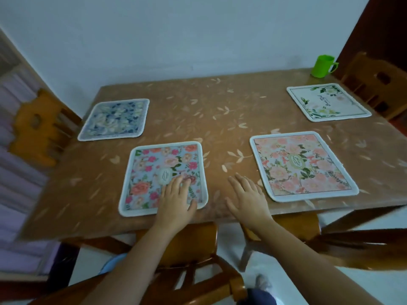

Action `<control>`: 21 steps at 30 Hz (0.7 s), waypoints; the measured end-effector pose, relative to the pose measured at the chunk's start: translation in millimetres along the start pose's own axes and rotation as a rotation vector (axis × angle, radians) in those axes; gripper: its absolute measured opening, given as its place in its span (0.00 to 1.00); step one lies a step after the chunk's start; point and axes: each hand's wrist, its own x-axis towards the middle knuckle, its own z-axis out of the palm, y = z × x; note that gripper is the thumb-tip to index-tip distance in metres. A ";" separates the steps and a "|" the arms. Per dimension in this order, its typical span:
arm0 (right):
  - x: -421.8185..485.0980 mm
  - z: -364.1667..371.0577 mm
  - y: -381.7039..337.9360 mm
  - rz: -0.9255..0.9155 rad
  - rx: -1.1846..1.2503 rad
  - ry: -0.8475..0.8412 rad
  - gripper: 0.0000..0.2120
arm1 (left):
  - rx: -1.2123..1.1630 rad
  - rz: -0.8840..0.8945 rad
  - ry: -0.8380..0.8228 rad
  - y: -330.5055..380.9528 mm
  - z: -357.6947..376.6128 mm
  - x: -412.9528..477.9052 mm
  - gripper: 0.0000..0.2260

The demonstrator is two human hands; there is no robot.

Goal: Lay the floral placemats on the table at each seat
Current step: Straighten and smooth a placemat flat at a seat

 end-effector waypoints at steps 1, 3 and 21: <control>-0.2 3.4 -12.3 -0.006 -0.002 -0.003 0.27 | 0.010 -0.004 0.003 -10.4 -3.3 -6.2 0.24; 0.8 12.1 -34.8 -0.026 0.001 -0.013 0.27 | 0.010 -0.016 0.009 -30.2 -7.1 -16.7 0.23; 61.2 91.8 -83.7 -0.131 -0.069 -0.213 0.28 | 0.050 -0.057 -0.191 -147.6 26.8 -4.9 0.22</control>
